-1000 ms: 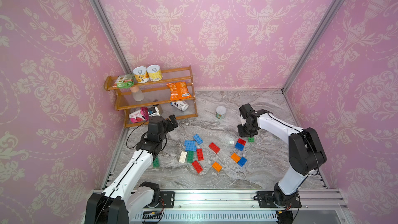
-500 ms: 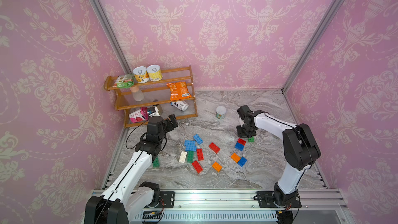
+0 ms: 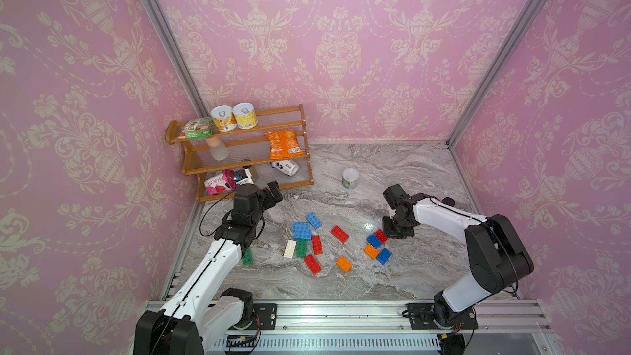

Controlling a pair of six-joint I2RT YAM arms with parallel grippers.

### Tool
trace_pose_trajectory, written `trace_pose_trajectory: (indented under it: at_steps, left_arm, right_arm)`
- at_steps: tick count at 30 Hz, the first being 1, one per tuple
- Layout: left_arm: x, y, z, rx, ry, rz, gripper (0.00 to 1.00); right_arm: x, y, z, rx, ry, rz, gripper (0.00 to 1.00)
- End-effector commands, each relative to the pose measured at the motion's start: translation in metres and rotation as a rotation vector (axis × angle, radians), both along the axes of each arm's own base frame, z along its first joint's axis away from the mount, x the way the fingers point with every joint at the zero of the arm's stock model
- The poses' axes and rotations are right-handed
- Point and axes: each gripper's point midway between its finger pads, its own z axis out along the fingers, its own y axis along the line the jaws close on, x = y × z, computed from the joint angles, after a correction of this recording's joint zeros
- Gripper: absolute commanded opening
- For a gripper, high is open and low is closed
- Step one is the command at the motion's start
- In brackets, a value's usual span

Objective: Assemble a rectangle with lego
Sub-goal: Adjust the lego bricks at the center of the board.

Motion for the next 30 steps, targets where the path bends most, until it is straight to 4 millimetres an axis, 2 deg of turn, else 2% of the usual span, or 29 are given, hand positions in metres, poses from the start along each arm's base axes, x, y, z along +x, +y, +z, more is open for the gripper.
trace_pose_trajectory:
  at_steps: [1,5,9,14,30]
  left_arm:
    - [0.001,-0.004,-0.002,-0.014,0.005,-0.011,0.99]
    - [0.001,-0.005,-0.002,-0.012,0.009,-0.017,0.99]
    - [0.003,-0.005,0.0,-0.01,0.009,-0.021,0.99]
    - [0.004,-0.005,0.0,-0.012,0.006,-0.019,0.99]
    - [0.001,-0.002,-0.005,0.0,0.019,-0.002,0.99]
  right_arm:
    - [-0.011,0.014,-0.003,0.069,0.005,-0.071,0.2]
    - [-0.023,0.018,-0.003,0.08,0.006,-0.118,0.2]
    - [-0.034,0.013,0.005,0.061,-0.003,-0.132,0.2]
    - [-0.043,0.008,0.01,0.046,-0.005,-0.118,0.32]
    - [-0.029,0.039,-0.01,0.037,0.016,-0.034,0.59]
